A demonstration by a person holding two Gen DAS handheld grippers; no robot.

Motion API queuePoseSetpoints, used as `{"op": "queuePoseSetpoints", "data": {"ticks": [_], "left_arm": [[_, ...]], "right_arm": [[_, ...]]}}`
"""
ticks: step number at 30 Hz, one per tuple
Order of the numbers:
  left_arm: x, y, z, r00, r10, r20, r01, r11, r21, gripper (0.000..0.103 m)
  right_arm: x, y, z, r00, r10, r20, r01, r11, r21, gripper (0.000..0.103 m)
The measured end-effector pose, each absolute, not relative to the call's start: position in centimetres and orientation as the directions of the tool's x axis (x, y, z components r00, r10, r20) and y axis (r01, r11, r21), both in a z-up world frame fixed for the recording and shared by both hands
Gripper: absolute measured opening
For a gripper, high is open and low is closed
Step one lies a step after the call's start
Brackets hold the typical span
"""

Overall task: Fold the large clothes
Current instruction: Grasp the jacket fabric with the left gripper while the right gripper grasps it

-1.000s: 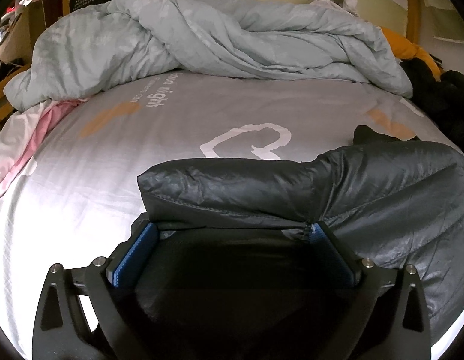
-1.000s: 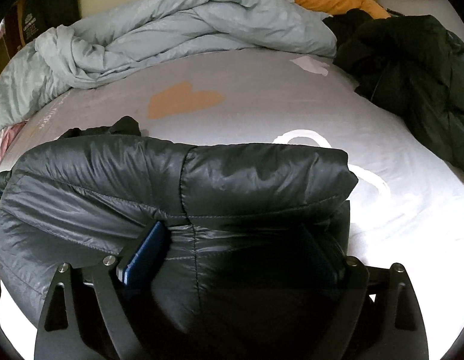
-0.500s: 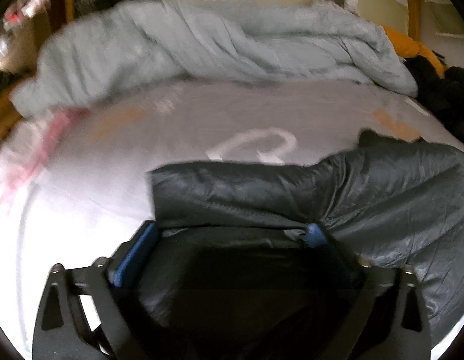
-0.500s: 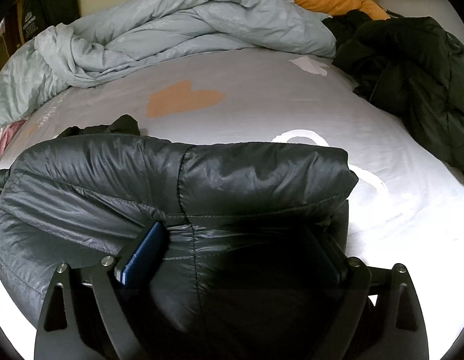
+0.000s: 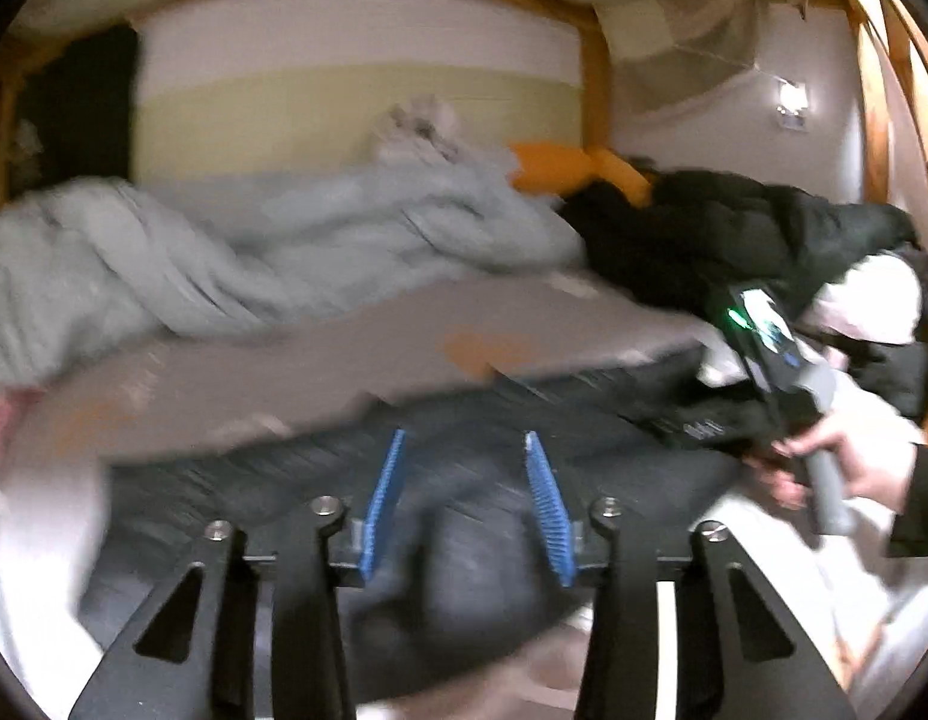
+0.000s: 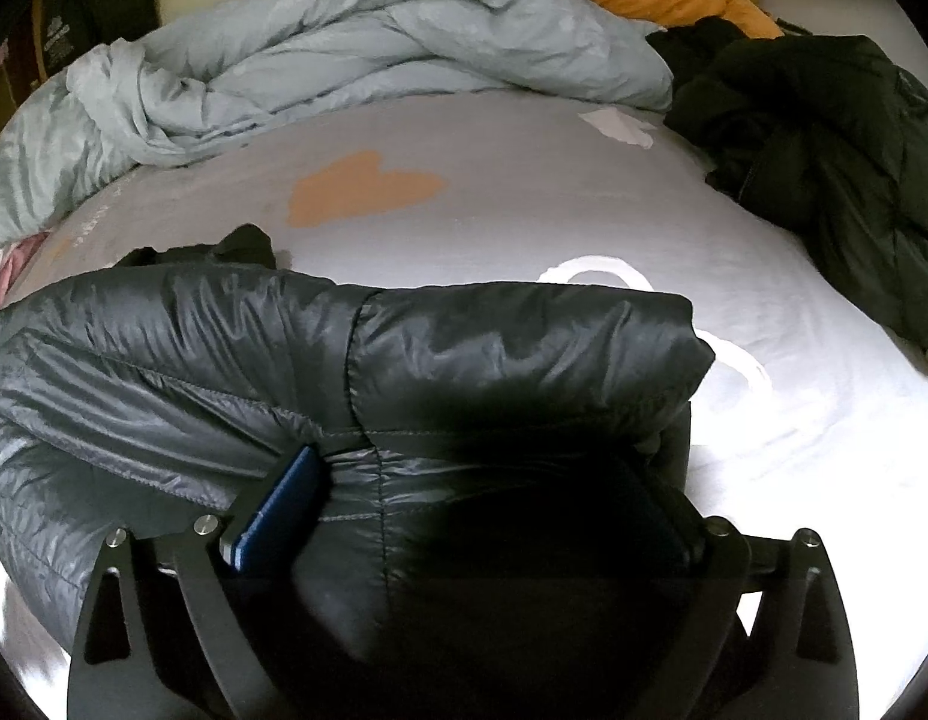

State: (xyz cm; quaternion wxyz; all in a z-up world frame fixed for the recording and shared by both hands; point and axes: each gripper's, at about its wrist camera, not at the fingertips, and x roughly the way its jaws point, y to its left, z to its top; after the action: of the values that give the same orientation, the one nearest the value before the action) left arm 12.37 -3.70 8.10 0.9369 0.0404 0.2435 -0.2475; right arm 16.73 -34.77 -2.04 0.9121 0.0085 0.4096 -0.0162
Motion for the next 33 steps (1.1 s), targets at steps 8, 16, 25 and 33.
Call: {"op": "queuePoseSetpoints", "data": {"ticks": [8,16,25,33], "left_arm": [[14.4,-6.2,2.8,0.617,-0.425,-0.662,0.468,0.875,-0.125,0.014],[15.5,-6.1,-1.8,0.646,-0.398,-0.652,0.464,0.882,-0.078,0.012],[16.1,-6.1,-2.1,0.635,-0.415,-0.652,0.449,0.885,-0.125,0.012],[16.4,-5.9,-2.1,0.623,-0.428,-0.655,0.448,0.881,-0.15,0.012]], "right_arm": [[16.0,-34.2,-0.8,0.696,-0.059,-0.715,0.049,0.998,-0.035,0.097],[12.2,-30.4,4.8,0.815,0.014,-0.579,-0.023,1.0,-0.009,0.08],[12.7,-23.4,4.3,0.595,0.377,-0.71,-0.276,0.925,0.259,0.027],[15.6,-18.8,-1.0,0.429,0.33,-0.841,-0.295,0.931,0.215,0.021]]}}
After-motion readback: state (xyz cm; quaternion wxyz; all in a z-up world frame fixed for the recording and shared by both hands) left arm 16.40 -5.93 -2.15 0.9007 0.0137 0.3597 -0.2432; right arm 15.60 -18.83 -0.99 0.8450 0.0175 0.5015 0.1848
